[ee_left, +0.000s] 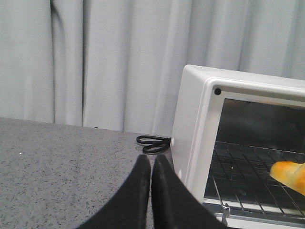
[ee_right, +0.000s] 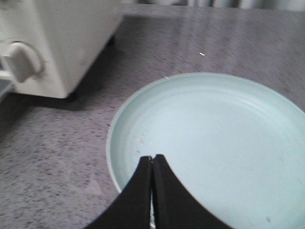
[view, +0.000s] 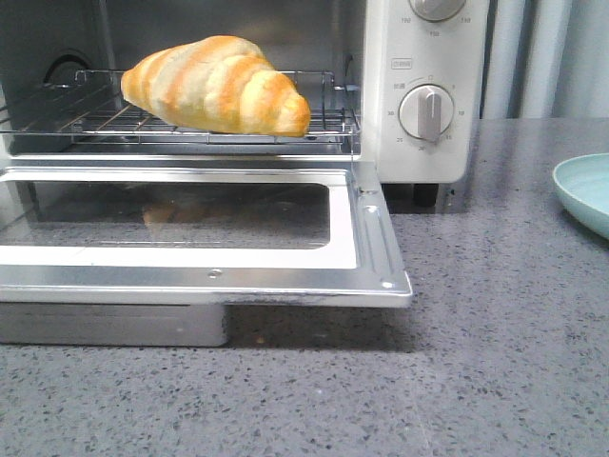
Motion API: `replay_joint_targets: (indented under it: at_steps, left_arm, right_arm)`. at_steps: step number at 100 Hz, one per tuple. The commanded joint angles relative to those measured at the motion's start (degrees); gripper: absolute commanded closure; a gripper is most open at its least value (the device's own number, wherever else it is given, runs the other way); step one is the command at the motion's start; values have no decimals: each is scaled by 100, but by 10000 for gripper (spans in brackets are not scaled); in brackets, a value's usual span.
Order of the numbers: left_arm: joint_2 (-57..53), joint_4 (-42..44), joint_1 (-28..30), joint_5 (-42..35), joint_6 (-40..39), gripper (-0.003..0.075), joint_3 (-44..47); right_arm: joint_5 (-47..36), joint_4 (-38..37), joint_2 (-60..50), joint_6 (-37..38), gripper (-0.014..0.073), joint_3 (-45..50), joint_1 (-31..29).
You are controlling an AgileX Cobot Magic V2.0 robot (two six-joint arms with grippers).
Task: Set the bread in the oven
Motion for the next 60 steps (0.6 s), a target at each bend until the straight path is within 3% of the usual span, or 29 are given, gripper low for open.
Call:
replay_joint_targets:
  at_steps: [1,21,60]
  left_arm:
    - [86,-50,18,-466,-24,741,-161]
    - [86,-50,18,-466,-24,741,-161]
    - [86,-50,18,-466,-24,741,-161]
  right_arm:
    - [-563,216,-180,6,664,65,-406]
    - [-642,310,-528,-4,664,376,-1120]
    - [-539,270,-2148,-210,664,914,-1161]
